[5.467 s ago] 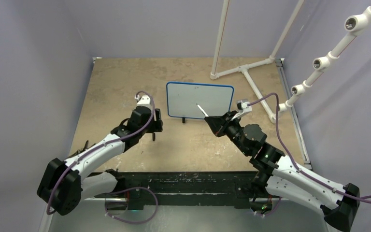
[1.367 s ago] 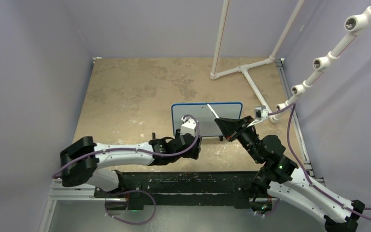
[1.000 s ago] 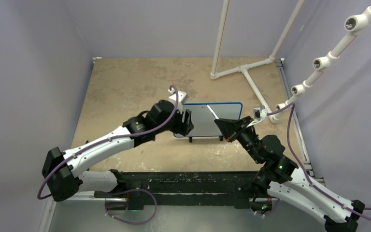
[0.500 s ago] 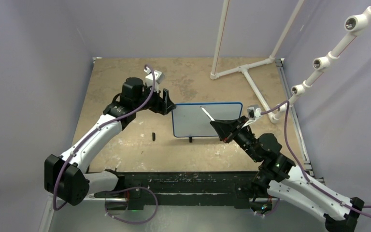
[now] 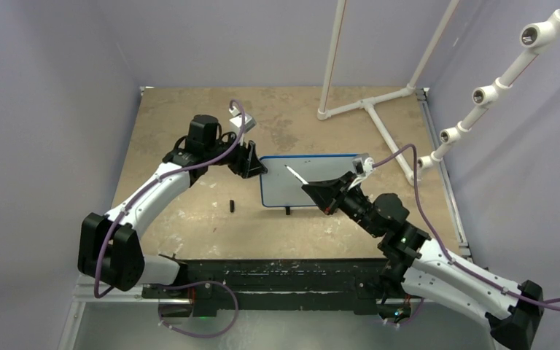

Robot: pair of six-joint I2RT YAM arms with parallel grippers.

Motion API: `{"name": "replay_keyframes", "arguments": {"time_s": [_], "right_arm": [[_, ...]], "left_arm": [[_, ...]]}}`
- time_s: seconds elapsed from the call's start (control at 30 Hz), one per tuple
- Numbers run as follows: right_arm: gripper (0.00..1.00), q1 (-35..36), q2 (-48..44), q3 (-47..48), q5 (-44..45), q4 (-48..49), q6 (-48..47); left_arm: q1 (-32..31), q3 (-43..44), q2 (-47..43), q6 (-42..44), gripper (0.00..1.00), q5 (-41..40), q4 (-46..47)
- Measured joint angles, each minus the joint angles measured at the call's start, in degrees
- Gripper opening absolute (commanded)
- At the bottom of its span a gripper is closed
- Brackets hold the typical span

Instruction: Write a sentence on the whiteboard

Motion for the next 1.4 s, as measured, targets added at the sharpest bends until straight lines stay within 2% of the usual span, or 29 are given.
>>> {"name": "replay_keyframes", "arguments": {"time_s": [0.07,0.33,0.63,0.97,1.4], "right_arm": [[0.0,0.0,1.73,0.0,0.0,0.39,0.0],[0.0,0.13,7.32,0.0,0.87,1.64,-0.04],[0.0,1.77,14.47,0.83,3.3,5.16,-1.18],[0.0,3.65,18.93,2.75,6.32,8.55,-2.03],[0.0,5.22,21.11,3.56,9.07,9.57,-2.89]], "left_arm": [[0.0,0.0,0.9,0.42,0.41,1.05,-0.04],[-0.31,-0.04,1.01,1.11,0.33,2.64,1.99],[-1.79,-0.98,0.39,2.67,0.14,0.5,2.21],[-2.36,-1.92,-0.96,5.95,0.0,-0.39,2.12],[-3.41,-2.67,-2.36,8.33,0.0,-1.73,1.75]]}}
